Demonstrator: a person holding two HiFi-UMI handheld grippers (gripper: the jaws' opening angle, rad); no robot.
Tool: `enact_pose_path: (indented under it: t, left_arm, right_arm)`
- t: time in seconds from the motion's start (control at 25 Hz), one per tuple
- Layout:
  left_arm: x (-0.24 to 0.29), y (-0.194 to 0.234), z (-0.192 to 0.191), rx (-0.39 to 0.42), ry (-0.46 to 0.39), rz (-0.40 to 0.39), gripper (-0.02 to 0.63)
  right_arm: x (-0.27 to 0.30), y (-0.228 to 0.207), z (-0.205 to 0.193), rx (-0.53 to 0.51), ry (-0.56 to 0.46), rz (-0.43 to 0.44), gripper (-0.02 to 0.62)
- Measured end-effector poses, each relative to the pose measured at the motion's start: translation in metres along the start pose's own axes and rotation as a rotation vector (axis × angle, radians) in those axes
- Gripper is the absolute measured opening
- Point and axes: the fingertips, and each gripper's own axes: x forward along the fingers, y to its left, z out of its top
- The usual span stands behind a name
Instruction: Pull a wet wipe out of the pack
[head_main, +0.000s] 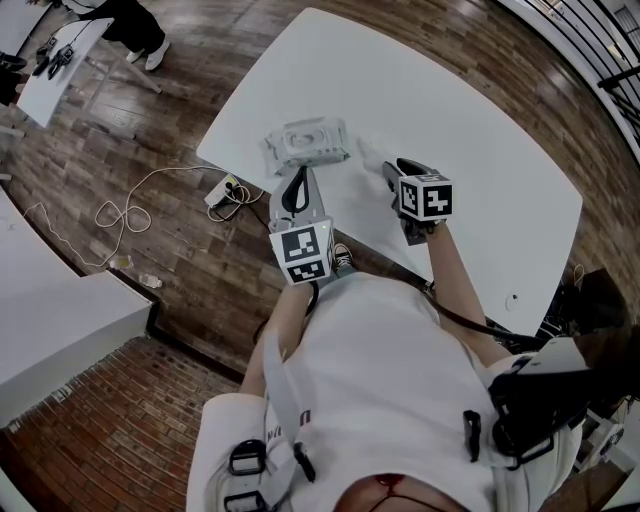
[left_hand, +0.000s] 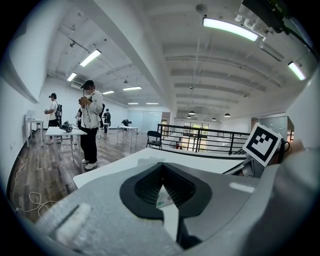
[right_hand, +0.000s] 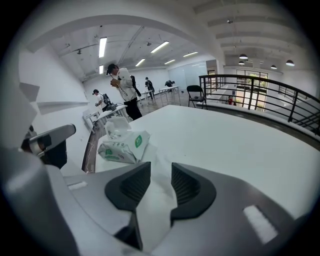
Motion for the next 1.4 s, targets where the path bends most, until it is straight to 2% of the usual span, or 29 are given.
enact_pose_path:
  t: [0.2,0.36,0.56,0.64,1.08,1.4]
  left_arm:
    - [0.001,0.000,-0.001,-0.004,0.001,-0.002,0.002]
    - [0.001,0.002,0.002,-0.004,-0.006,0.005,0.002]
    - [0.001,0.005,0.007,-0.006,-0.018,0.010,0.002]
    - [0.000,0.006,0.009,-0.008,-0.021,0.012,0.002]
    - [-0.005,0.012,0.009,0.013,-0.027,0.029,0.002]
    - [-0.010,0.018,0.016,0.033,-0.044,0.042,0.002]
  right_arm:
    - [-0.017,0.012,0.042,-0.028,-0.109,0.006,0.126]
    - [-0.037,0.035,0.081,-0.081,-0.247,0.022,0.120]
    - [-0.048,0.057,0.091,-0.115,-0.357,-0.034,0.059]
    - [-0.049,0.065,0.089,-0.128,-0.381,-0.049,0.006]
    - [-0.061,0.086,0.091,-0.123,-0.477,-0.012,0.005]
    - [-0.061,0.099,0.093,-0.188,-0.494,0.006,0.004]
